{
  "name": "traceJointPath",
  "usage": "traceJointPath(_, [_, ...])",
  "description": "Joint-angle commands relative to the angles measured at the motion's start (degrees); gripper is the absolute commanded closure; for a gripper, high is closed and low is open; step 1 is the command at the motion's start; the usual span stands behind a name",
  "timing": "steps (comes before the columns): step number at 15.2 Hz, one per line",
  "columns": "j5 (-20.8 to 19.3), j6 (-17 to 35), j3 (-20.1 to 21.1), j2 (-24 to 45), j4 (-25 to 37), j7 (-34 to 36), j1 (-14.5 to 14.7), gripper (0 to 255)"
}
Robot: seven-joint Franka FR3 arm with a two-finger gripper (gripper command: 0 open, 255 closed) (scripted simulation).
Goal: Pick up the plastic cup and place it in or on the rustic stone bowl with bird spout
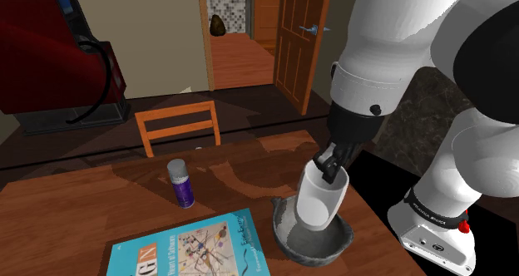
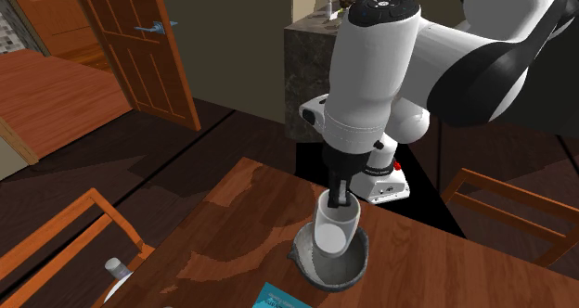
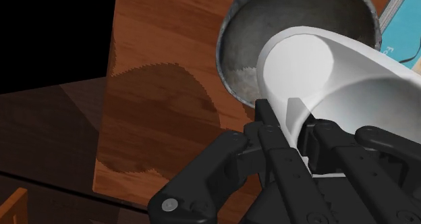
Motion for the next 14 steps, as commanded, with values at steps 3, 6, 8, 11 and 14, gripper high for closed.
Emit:
traceJointPath(3, [0.0,0.0,0.0,0.0,0.0,0.0,0.0,0])
traceJointPath(6, [0.0,0.0,0.0,0.0,0.0,0.0,0.0,0])
traceJointPath(8, [-1.1,-3.8,-1.4,-0.3,3.5,0.2,-0.3,0])
traceJointPath(11, [-2.0,-7.1,-2.5,-0.3,6.8,0.5,-0.6,0])
traceJointPath(14, [-2.0,-7.1,-2.5,-0.3,6.8,0.5,-0.6,0])
